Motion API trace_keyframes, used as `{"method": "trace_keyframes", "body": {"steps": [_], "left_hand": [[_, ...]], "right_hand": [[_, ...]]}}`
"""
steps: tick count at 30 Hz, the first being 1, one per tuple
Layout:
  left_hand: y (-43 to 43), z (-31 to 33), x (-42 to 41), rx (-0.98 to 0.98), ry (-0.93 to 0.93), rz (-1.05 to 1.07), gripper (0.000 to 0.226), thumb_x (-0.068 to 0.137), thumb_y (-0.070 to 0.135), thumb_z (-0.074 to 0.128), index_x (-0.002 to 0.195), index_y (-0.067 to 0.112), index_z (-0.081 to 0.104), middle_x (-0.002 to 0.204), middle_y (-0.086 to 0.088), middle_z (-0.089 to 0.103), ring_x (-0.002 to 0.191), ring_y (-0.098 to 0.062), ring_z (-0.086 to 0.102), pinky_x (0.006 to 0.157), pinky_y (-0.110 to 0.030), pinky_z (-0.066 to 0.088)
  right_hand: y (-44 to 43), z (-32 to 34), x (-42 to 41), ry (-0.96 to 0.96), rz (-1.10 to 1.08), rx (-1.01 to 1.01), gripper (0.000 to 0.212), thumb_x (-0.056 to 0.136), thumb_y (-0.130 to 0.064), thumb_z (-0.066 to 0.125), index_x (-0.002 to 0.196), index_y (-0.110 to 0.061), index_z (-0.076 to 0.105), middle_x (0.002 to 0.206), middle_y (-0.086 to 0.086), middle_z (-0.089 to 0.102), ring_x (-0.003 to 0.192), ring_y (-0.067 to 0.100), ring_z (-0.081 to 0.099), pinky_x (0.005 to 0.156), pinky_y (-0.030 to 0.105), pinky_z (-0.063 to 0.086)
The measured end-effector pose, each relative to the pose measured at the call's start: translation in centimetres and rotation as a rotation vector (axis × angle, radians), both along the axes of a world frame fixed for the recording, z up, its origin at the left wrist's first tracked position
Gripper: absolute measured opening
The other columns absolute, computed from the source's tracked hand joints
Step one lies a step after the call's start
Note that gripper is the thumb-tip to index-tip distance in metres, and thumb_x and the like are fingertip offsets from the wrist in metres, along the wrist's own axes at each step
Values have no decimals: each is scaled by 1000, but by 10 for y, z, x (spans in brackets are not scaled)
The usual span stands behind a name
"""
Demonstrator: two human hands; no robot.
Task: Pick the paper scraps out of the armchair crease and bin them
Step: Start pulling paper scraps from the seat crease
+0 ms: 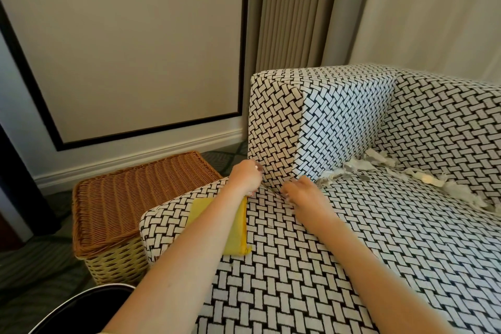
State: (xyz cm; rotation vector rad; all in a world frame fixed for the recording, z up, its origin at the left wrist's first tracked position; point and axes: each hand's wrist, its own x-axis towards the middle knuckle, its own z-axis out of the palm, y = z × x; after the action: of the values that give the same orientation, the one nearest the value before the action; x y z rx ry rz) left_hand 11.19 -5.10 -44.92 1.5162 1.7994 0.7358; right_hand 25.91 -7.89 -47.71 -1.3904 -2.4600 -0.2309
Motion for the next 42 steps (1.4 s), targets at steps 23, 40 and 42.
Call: {"method": "trace_keyframes", "body": {"steps": [23, 40, 42], "left_hand": [[-22, -3, 52, -145, 335, -407, 59, 79, 38, 70, 128, 12, 51, 94, -5, 65, 82, -18, 62, 70, -26, 46], [-15, -25, 61, 216, 299, -252, 16, 90, 20, 56, 95, 8, 65, 90, -7, 63, 80, -20, 59, 69, -28, 47], [-14, -25, 60, 210, 286, -253, 17, 90, 21, 57, 95, 8, 66, 92, -8, 64, 82, -21, 60, 69, -28, 47]], "right_hand": [[12, 6, 30, 1579, -389, -567, 21, 95, -6, 44, 111, -2, 57, 89, 3, 55, 73, 9, 49, 64, 19, 40], [16, 9, 39, 2161, -34, -836, 16, 95, 1, 34, 96, -7, 49, 85, 5, 49, 68, 9, 41, 59, 21, 39], [15, 10, 40, 2168, 6, -828, 17, 96, 1, 33, 93, -8, 47, 84, 5, 49, 68, 8, 40, 57, 17, 41]]}}
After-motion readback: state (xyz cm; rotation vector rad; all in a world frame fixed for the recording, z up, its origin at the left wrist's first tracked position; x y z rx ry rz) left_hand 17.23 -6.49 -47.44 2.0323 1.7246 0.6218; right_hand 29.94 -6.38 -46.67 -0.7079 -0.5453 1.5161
